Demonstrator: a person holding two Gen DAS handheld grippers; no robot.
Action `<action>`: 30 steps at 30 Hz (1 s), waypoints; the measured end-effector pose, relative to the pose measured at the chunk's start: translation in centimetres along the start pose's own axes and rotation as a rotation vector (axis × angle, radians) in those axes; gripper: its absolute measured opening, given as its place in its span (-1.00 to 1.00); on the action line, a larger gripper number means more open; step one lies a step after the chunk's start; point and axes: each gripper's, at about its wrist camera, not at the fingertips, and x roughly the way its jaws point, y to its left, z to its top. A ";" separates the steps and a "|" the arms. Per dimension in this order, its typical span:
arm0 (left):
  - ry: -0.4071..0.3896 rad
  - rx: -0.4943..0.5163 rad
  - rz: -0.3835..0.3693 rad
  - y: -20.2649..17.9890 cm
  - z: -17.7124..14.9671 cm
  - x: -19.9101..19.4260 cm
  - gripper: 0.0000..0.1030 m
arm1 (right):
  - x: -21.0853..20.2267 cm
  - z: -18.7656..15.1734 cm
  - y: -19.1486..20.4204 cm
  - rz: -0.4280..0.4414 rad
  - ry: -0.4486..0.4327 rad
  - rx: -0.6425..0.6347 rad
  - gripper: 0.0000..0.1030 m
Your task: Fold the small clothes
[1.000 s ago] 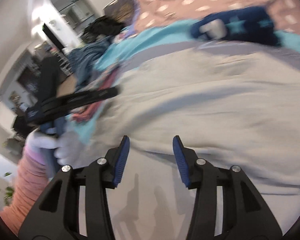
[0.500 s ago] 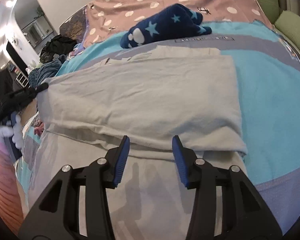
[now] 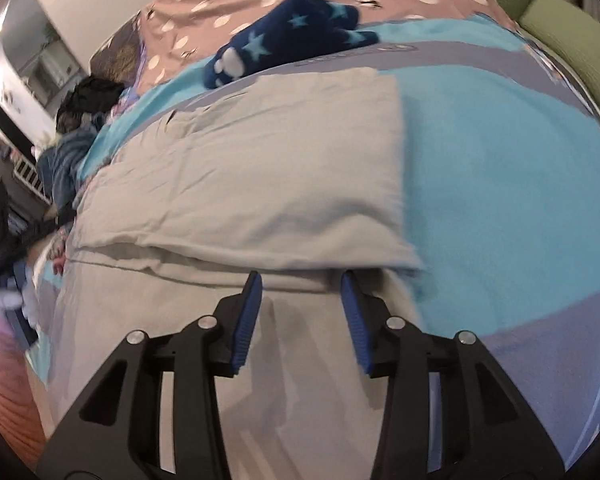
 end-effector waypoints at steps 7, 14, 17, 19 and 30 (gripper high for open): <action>0.060 0.240 0.095 -3.6 -4.0 1.6 -0.12 | -1.7 -0.5 -2.2 0.026 -0.043 0.062 -0.35; 0.008 0.149 -0.042 -8.2 -0.9 -1.2 -0.13 | -2.4 -0.9 -3.4 0.078 -0.072 0.078 -0.44; 0.002 0.245 -0.131 -14.6 0.5 -1.5 -0.13 | -3.3 -0.1 -5.6 0.110 -0.112 0.139 -0.43; 0.007 0.303 -0.173 -18.5 1.0 -1.3 -0.13 | -3.8 0.2 -6.4 0.048 -0.155 0.116 -0.38; 0.181 0.606 -0.219 -40.9 4.2 8.7 -0.13 | -2.2 -1.6 -9.8 0.254 -0.161 0.170 -0.36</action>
